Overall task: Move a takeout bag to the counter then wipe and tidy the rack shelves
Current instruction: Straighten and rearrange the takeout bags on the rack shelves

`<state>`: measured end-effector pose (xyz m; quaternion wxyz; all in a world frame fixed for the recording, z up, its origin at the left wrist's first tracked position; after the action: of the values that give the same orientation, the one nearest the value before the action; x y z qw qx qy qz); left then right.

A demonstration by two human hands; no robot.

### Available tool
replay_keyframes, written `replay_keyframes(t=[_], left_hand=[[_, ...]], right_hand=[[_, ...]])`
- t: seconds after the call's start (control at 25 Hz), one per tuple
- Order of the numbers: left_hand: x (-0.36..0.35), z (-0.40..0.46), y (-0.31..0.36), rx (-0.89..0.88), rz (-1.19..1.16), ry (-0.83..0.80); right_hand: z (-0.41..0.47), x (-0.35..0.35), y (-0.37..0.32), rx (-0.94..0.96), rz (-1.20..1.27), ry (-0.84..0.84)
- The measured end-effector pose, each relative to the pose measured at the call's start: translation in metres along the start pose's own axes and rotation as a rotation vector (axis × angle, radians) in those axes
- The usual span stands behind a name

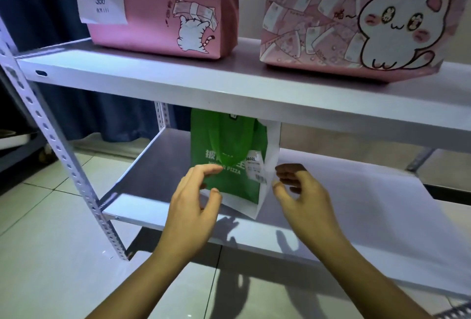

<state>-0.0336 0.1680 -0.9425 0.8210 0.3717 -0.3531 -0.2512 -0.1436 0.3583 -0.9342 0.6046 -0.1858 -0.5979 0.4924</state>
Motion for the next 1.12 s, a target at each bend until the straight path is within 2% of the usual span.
replay_keyframes(t=[0.16, 0.32, 0.48, 0.56, 0.68, 0.8, 0.92, 1.04, 1.12], left_hand=[[-0.002, 0.003, -0.048, 0.253, -0.15, 0.07], [0.002, -0.004, -0.075, 0.322, -0.129, 0.067], [0.001, -0.01, -0.087, 0.347, -0.118, 0.067], [-0.003, -0.011, -0.088, 0.347, -0.108, 0.059], [-0.011, -0.015, -0.09, 0.343, -0.098, 0.051], [-0.018, -0.018, -0.092, 0.365, -0.086, 0.045], [-0.032, -0.02, -0.091, 0.371, -0.104, -0.078], [-0.049, -0.028, -0.079, 0.342, -0.244, -0.213], [-0.054, -0.033, -0.072, 0.334, -0.287, -0.222]], right_hand=[[0.025, -0.037, 0.024, -0.098, 0.005, -0.016], [0.035, -0.064, 0.038, -0.18, -0.004, 0.031], [0.037, -0.06, 0.049, -0.252, -0.003, 0.109], [0.03, -0.051, 0.056, -0.26, 0.051, 0.093], [0.014, -0.033, 0.068, -0.227, 0.054, 0.03], [0.002, -0.007, 0.08, -0.155, 0.035, 0.041], [-0.004, 0.005, 0.09, -0.17, 0.111, -0.008], [-0.008, -0.008, 0.092, -0.227, 0.228, -0.108], [-0.012, -0.009, 0.093, -0.216, 0.242, -0.085]])
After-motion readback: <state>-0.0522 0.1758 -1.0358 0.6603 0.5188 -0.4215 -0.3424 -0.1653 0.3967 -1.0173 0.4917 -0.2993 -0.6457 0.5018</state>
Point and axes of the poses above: each hand's wrist, its own z-axis towards the middle knuckle, its own x-axis out of the back of the hand, y = z × x, the point moved 5 cm from there along z, towards the middle knuckle, and after that the axes turned 1 degree about -x, right-handed, at the moved point
